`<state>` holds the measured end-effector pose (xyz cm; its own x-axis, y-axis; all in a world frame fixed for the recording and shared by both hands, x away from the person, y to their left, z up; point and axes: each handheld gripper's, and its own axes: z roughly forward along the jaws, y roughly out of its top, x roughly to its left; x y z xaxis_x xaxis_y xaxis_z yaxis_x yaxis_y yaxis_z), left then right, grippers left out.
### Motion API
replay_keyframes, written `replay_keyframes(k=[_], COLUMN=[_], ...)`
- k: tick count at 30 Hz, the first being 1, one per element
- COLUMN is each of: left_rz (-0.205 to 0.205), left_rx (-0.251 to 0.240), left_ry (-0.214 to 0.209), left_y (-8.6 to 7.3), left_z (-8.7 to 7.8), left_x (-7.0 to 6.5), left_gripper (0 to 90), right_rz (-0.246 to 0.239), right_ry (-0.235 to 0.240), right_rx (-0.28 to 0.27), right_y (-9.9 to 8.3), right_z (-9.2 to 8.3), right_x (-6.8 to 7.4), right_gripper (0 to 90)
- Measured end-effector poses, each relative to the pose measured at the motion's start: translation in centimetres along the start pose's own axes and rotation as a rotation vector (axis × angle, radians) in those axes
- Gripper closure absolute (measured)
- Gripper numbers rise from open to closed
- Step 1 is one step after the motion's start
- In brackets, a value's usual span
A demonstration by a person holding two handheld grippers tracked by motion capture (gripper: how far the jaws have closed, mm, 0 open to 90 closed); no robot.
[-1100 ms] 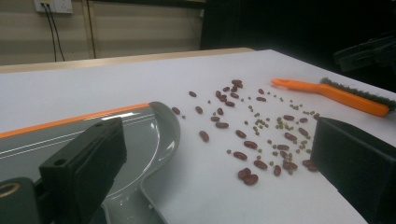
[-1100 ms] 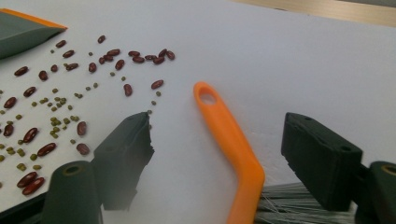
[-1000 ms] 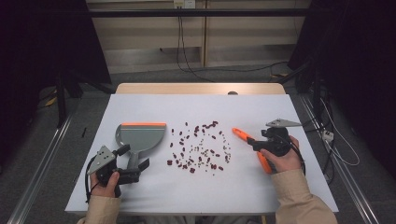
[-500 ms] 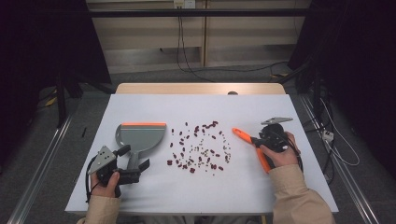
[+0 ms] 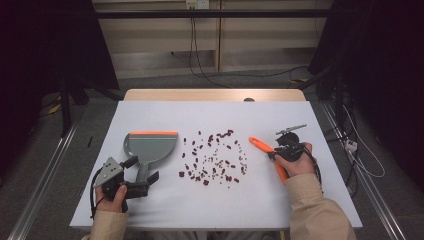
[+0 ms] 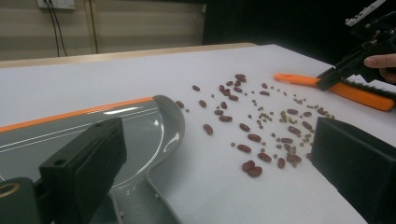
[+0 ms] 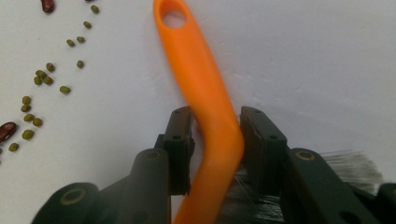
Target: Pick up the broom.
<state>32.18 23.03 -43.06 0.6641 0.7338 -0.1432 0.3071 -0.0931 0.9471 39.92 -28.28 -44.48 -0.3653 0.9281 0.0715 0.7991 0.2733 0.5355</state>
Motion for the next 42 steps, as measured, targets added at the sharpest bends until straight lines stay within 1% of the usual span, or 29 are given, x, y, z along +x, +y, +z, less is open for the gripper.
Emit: replay_keyframes(k=[2,3,4,7,9,15,17,19,23,25,26,27,28,29,33,36,38,39,40,41,42], left_rz=[0.001,0.003,0.009,0.005,0.003,0.013,0.012,0.009,0.009,0.007,0.009,0.009,0.008,0.011,0.006,0.006,0.007,0.005,0.005,0.002,0.003], left_rx=[0.0,0.0,0.001,-0.005,-0.004,-0.006,-0.004,-0.005,-0.004,-0.002,0.002,0.001,0.001,0.002,-0.001,-0.004,-0.003,-0.003,-0.002,0.0,0.001], left_ry=[-0.001,0.001,0.002,0.007,0.008,0.0,-0.001,0.001,0.0,-0.001,-0.002,-0.002,-0.003,-0.003,-0.002,-0.002,-0.005,-0.006,-0.007,-0.01,-0.01], left_y=[0.0,0.0,0.0,0.0,0.0,0.1,0.1,0.1,0.1,0.1,0.1,0.1,0.1,0.1,0.2,0.2,0.2,0.2,0.2,0.1,0.1], left_z=[-0.1,-0.2,-0.2,-0.3,-0.3,-0.1,0.0,0.0,0.0,0.1,0.2,0.2,0.3,0.3,0.4,0.4,0.4,0.4,0.4,0.5,0.5], left_x=[-0.1,-0.1,-0.1,-0.1,-0.1,-0.3,-0.2,-0.2,-0.2,-0.3,-0.3,-0.3,-0.3,-0.3,-0.3,-0.2,-0.1,-0.1,-0.1,-0.1,-0.1], left_gripper=[3.5,3.5,3.4,3.4,3.4,3.4,3.4,3.4,3.4,3.4,3.4,3.4,3.4,3.4,3.4,3.4,3.4,3.4,3.4,3.4,3.4], right_rz=[0.031,0.034,0.027,0.033,0.054,0.073,0.072,0.059,0.062,0.035,0.035,0.05,0.051,0.047,0.035,0.026,0.01,0.008,0.008,0.007,0.013], right_ry=[0.004,0.006,0.002,0.014,0.031,0.051,0.049,0.042,0.036,0.025,0.025,0.023,0.024,0.022,0.017,0.022,-0.009,-0.015,-0.015,-0.026,-0.02], right_rx=[0.005,0.007,0.014,0.012,-0.001,-0.023,-0.024,-0.028,-0.016,-0.022,-0.022,-0.017,-0.008,-0.022,-0.037,-0.037,-0.033,-0.025,-0.025,-0.022,-0.013], right_y=[0.1,0.1,0.2,0.2,0.0,-0.1,-0.1,0.0,0.1,0.2,0.2,0.3,0.5,0.9,1.6,1.6,1.6,1.6,1.6,1.6,1.6], right_z=[0.0,0.1,0.1,0.1,0.0,-0.3,-0.3,-0.3,-0.3,0.0,0.0,0.0,0.0,0.4,0.9,1.1,0.7,0.3,0.3,0.3,0.3], right_x=[-0.2,-0.2,-0.2,-0.3,-0.6,-0.9,-0.9,-0.8,-0.7,-0.5,-0.5,-0.5,-0.4,-0.3,-0.1,-0.1,0.2,0.3,0.3,0.2,0.3], right_gripper=[67.9,68.1,68.2,68.5,68.8,70.5,70.6,70.5,69.8,69.5,69.5,69.7,69.9,70.2,70.0,68.8,67.2,64.6,64.6,62.5,62.5])
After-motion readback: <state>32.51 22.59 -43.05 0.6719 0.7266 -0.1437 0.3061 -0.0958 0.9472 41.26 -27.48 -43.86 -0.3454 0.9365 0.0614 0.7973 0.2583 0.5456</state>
